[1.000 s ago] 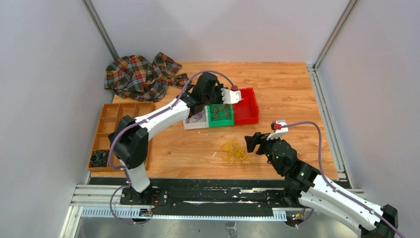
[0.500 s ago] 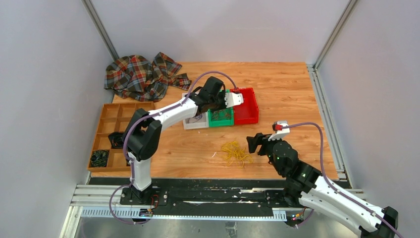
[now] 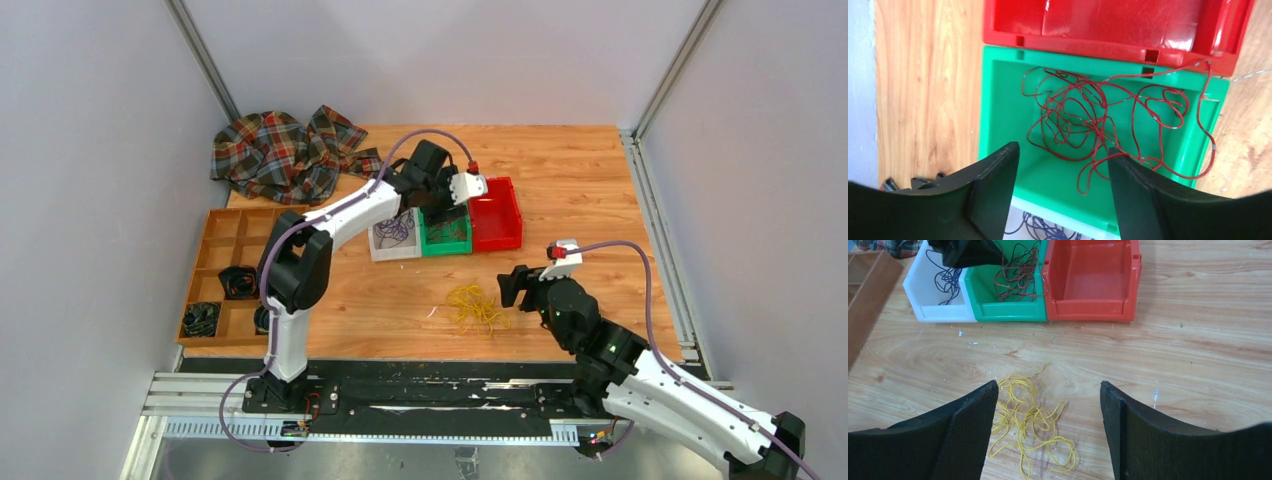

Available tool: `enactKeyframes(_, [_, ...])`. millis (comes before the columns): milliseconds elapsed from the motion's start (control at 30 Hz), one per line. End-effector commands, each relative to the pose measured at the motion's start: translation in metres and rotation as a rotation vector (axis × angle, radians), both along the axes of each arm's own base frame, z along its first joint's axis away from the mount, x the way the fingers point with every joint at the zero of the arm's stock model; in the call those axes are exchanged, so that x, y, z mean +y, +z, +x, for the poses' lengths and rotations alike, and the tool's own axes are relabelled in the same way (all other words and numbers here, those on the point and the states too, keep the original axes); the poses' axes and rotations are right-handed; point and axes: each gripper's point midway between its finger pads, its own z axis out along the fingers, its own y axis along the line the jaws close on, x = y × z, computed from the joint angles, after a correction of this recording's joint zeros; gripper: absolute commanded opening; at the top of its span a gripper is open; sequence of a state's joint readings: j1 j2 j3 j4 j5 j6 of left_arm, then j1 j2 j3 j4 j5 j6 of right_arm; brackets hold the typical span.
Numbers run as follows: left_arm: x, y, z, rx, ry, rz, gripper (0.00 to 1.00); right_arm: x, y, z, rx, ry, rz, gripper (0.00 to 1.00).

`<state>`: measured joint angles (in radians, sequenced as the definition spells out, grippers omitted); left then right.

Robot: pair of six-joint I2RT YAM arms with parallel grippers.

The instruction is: Untangle the cables

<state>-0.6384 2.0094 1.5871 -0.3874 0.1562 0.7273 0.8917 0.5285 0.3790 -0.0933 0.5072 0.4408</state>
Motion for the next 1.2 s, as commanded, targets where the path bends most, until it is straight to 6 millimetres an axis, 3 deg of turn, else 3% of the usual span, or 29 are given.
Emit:
enactKeyframes(0, [0.001,0.040,-0.011,0.094,-0.031,-0.071,0.72,-0.005,0.011,0.002,0.000,-0.024,-0.003,0.74])
enactKeyframes(200, [0.008,0.088,-0.031,0.148,-0.072,-0.137,0.75,-0.001,0.005,0.000,0.039,-0.008,-0.015,0.75])
enactKeyframes(367, [0.020,0.112,-0.075,0.255,-0.084,-0.170,0.82,0.013,-0.016,-0.006,0.126,0.054,-0.031,0.75])
enactKeyframes(467, [0.031,0.116,-0.106,0.320,-0.082,-0.186,0.86,0.024,-0.034,-0.009,0.191,0.097,-0.044,0.74])
enactKeyframes(633, [0.051,0.106,-0.156,0.399,-0.108,-0.202,0.88,0.045,-0.060,-0.014,0.282,0.184,-0.043,0.68])
enactKeyframes(767, [0.065,0.100,-0.172,0.420,-0.062,-0.190,0.90,0.059,-0.079,-0.023,0.366,0.265,-0.047,0.64])
enactKeyframes(1000, [0.090,0.099,-0.167,0.386,0.068,-0.108,0.95,0.068,-0.115,-0.037,0.504,0.323,-0.085,0.42])
enactKeyframes(1067, [0.094,0.101,-0.167,0.387,0.096,-0.091,0.96,0.070,-0.117,-0.038,0.518,0.336,-0.095,0.28])
enactKeyframes(1167, [0.097,0.107,-0.168,0.375,0.105,-0.094,0.96,0.073,-0.100,-0.034,0.497,0.353,-0.108,0.07])
